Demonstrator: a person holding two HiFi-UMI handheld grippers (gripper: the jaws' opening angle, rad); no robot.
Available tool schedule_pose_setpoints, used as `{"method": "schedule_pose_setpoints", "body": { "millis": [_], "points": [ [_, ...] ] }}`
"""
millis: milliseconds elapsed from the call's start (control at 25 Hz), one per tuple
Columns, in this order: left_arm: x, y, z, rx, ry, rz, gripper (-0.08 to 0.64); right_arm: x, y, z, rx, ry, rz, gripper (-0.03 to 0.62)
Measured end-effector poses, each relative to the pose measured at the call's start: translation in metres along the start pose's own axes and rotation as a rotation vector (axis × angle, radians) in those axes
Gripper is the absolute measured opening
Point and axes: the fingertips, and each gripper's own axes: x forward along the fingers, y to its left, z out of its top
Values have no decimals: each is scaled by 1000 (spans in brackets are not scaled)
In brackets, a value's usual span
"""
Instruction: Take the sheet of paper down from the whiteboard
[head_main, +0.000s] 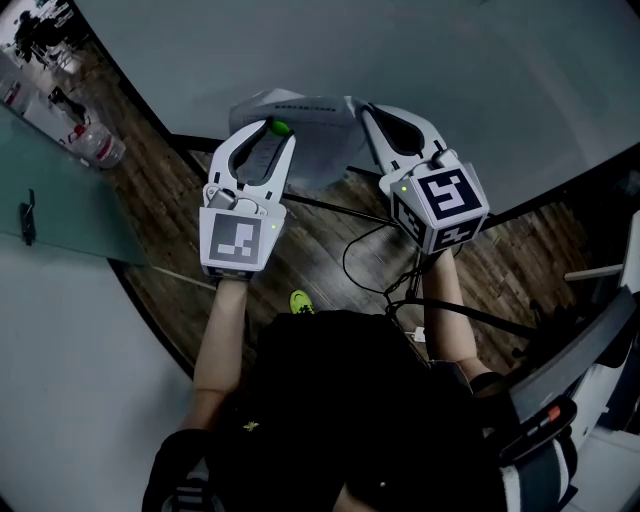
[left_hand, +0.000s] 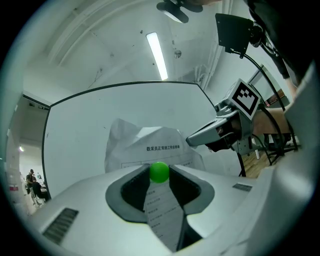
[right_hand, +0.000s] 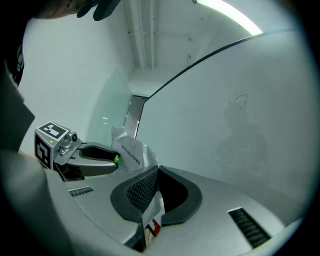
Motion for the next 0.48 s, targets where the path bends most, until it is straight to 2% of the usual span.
{"method": "schedule_pose_setpoints", "body": {
  "millis": [160, 360, 480],
  "points": [
    [0, -8, 4, 8, 18, 15, 123, -7, -2, 0, 19, -6, 29, 37],
    [-15, -78, 20, 19, 27, 40, 123, -77, -11, -13, 33, -28, 65, 36],
    [-22, -98, 24, 17, 32, 51, 123, -99, -10, -16, 39, -31, 87, 36]
  ]
}}
